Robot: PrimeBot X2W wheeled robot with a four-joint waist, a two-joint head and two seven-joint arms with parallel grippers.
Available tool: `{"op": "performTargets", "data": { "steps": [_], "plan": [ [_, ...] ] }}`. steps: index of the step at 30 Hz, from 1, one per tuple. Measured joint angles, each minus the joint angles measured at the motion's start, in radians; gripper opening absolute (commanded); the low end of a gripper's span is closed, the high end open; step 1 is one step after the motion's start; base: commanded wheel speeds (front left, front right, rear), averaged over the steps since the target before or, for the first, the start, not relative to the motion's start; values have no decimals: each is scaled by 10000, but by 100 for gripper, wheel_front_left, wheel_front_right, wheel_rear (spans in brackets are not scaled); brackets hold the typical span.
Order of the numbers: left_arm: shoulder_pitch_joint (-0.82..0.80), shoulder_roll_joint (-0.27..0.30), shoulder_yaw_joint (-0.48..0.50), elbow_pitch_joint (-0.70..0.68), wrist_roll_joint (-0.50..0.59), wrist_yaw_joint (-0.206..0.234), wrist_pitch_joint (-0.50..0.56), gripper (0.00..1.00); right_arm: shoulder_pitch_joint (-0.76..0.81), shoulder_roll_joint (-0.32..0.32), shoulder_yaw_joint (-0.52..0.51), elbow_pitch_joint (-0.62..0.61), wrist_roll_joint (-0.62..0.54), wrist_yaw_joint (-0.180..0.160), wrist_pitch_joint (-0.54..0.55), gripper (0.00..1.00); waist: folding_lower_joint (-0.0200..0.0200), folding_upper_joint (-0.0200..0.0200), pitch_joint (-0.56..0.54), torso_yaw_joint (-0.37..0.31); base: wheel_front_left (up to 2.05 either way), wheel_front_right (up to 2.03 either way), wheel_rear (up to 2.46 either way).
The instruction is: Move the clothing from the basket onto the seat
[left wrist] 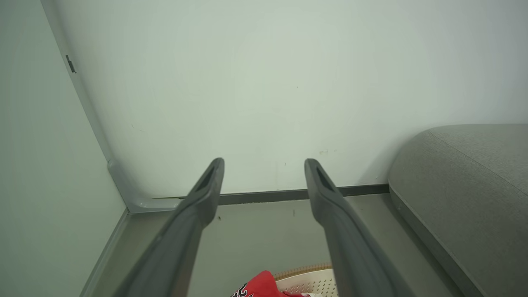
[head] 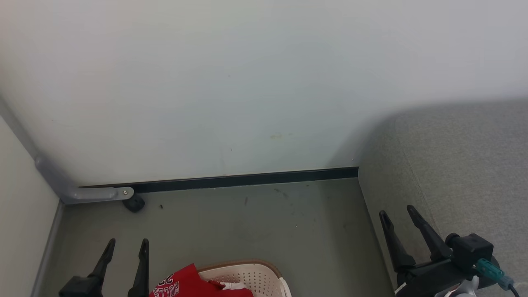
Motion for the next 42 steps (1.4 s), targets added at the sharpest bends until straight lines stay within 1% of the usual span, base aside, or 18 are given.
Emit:
{"op": "performTargets", "data": {
  "steps": [5, 6, 9, 13, 20, 28, 35, 37, 42],
  "plan": [
    [0, -81, 107, 6, 0, -98, 0, 100, 8, 40, -130, 6, 0, 15, -17, 100, 0, 0, 42, -9, 0, 0, 0],
    [0, -88, 136, 12, 0, -180, 0, 100, 14, 52, -153, 8, 0, 25, -25, 100, 0, 0, 54, -12, 0, 0, 0],
    [0, -125, 173, 8, -2, -196, 0, 100, 41, 59, -198, -4, 0, 27, -27, 100, 0, 0, 97, -16, 0, 0, 0],
    [0, -263, 211, 42, -31, -366, 0, 100, 53, 81, -272, -10, 2, 100, -27, 100, 0, 0, 255, -31, 0, 0, 0],
    [-158, -295, 253, 309, -105, -617, 0, 100, 48, 240, -324, -44, 2, 138, -27, 100, 0, 0, 657, -102, 0, 0, 0],
    [-639, -291, -36, 815, -127, -878, 0, 100, -24, 268, -299, -161, -107, 242, -27, 100, 1, 0, 1322, -256, 0, 0, 0],
    [-1292, -257, -184, 1419, -128, -974, 0, 100, -334, 276, -439, -286, -207, 276, -38, 100, 1, 0, 2058, -407, 0, 0, 0],
    [-1473, -226, -245, 1615, -128, -1051, -2, 100, -407, 316, -479, -330, -222, 276, -40, 100, 1, 0, 2281, -447, 0, 0, 0],
    [-1963, -73, -399, 2117, -176, -1062, 0, 100, -604, 525, -499, -433, -303, 276, -40, 100, 2, 0, 2866, -552, 0, 0, 0]
  ]
}}
